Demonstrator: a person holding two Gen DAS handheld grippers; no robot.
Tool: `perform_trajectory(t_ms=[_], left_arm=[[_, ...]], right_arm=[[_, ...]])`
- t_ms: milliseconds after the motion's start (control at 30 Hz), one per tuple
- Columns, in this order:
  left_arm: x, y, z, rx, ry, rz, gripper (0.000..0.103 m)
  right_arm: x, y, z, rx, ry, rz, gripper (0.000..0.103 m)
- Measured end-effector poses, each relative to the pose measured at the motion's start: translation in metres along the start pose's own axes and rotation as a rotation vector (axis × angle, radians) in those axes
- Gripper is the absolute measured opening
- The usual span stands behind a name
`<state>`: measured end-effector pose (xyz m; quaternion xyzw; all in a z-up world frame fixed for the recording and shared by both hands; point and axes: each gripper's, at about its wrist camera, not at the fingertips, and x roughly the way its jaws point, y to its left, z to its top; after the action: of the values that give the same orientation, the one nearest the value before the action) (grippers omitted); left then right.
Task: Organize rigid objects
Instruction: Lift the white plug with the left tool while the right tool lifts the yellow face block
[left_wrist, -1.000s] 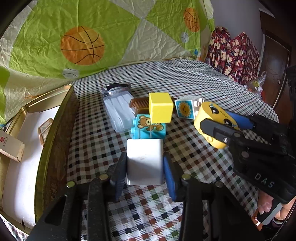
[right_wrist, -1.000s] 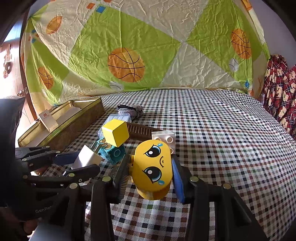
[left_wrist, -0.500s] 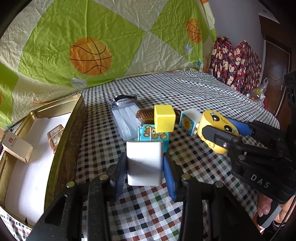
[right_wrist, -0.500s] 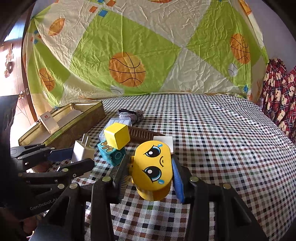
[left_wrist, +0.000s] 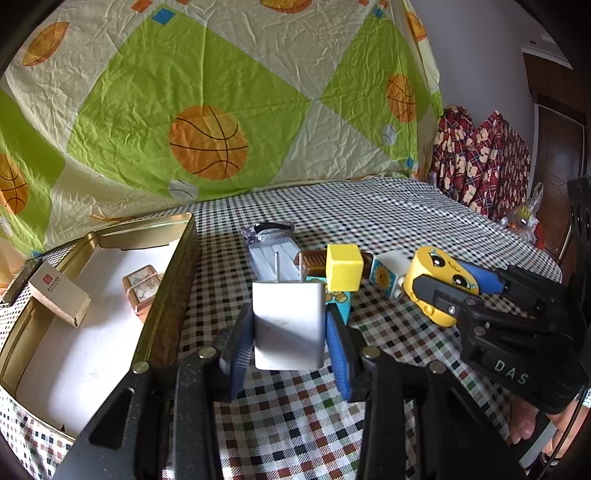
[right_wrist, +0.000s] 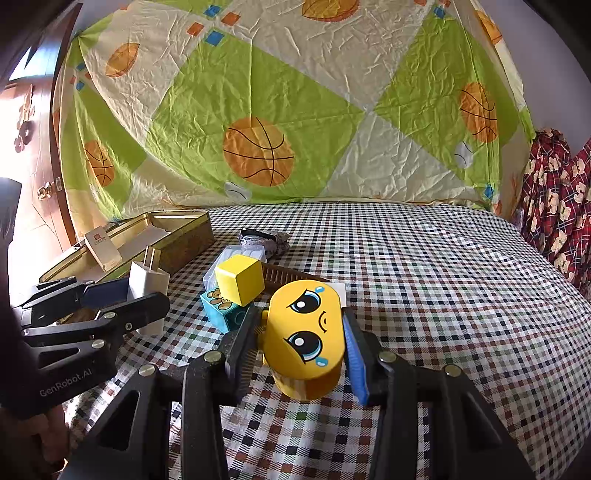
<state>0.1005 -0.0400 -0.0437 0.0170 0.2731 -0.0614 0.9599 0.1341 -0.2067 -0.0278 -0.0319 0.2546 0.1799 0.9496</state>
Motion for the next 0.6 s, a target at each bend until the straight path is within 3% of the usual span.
perform_trajectory(t_ms=[600], left_arm=[[-0.018, 0.001, -0.002, -0.008, -0.105, 0.048, 0.037]], right_arm=[[-0.012, 0.002, -0.002, -0.016, -0.076, -0.003, 0.045]])
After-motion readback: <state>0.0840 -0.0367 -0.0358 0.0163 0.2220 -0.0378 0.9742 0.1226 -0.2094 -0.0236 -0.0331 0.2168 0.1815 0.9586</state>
